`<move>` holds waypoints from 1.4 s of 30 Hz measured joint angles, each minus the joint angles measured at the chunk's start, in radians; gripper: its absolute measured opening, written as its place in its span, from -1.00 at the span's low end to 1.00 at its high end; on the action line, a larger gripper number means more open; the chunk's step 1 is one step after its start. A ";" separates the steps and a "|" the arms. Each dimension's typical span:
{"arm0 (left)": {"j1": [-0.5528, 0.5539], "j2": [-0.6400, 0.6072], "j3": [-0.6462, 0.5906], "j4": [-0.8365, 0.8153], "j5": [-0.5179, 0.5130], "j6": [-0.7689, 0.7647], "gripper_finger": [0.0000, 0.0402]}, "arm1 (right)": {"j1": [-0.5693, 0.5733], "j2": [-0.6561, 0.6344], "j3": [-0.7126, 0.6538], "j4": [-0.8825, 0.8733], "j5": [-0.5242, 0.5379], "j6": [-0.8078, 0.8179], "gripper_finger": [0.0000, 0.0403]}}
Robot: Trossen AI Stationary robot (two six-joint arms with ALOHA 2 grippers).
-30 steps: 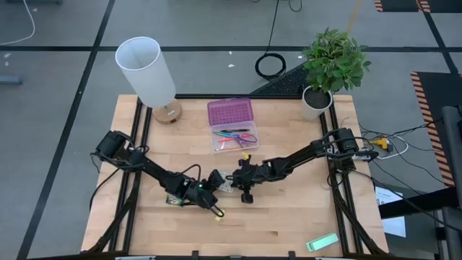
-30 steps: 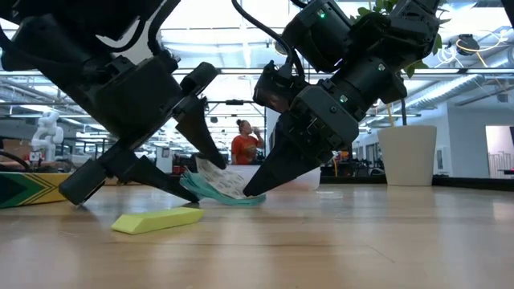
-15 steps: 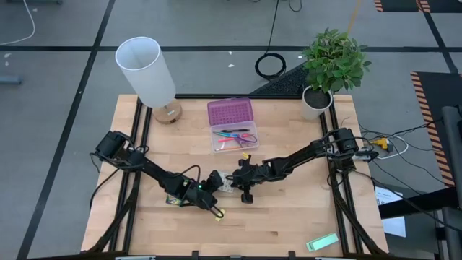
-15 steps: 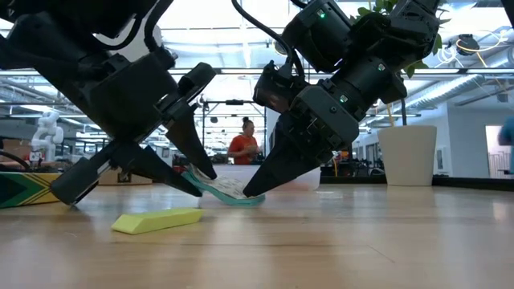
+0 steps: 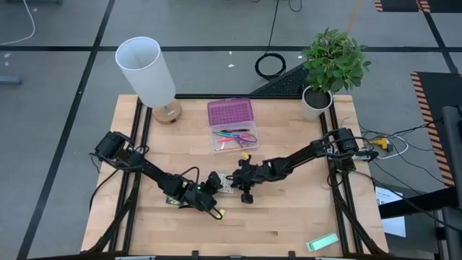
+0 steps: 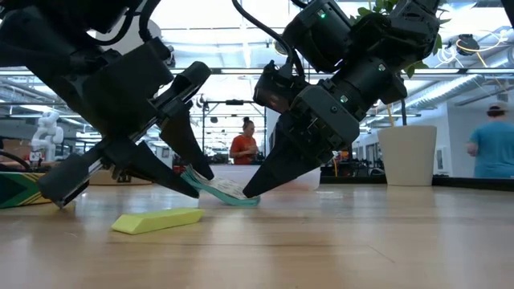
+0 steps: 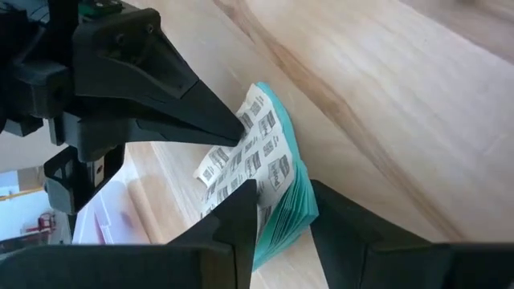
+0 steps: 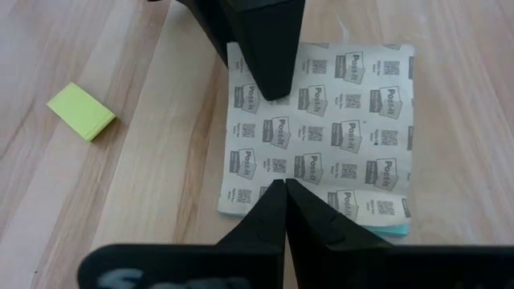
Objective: Pack school essentials
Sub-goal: Put the blue sticky notes into the purple supply box
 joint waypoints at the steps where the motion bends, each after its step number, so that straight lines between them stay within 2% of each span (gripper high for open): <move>1: 0.000 0.000 0.000 0.002 0.000 0.000 -0.44 | 0.000 0.000 0.000 0.000 0.000 0.000 -1.00; 28: -0.008 -0.001 0.000 0.022 -0.004 -0.041 -0.45 | 0.000 0.000 0.000 0.000 0.002 0.000 -1.00; 31: -0.008 -0.001 0.000 0.022 -0.005 -0.041 -0.55 | 0.000 0.000 0.000 0.000 0.003 0.000 -1.00; 38: -0.008 -0.002 0.000 0.022 -0.006 -0.046 -0.91 | 0.000 0.000 0.000 0.000 0.003 0.000 -1.00; 42: -0.008 -0.002 0.000 0.023 -0.006 -0.056 -0.92 | 0.000 -0.002 0.000 0.007 0.007 -0.001 -1.00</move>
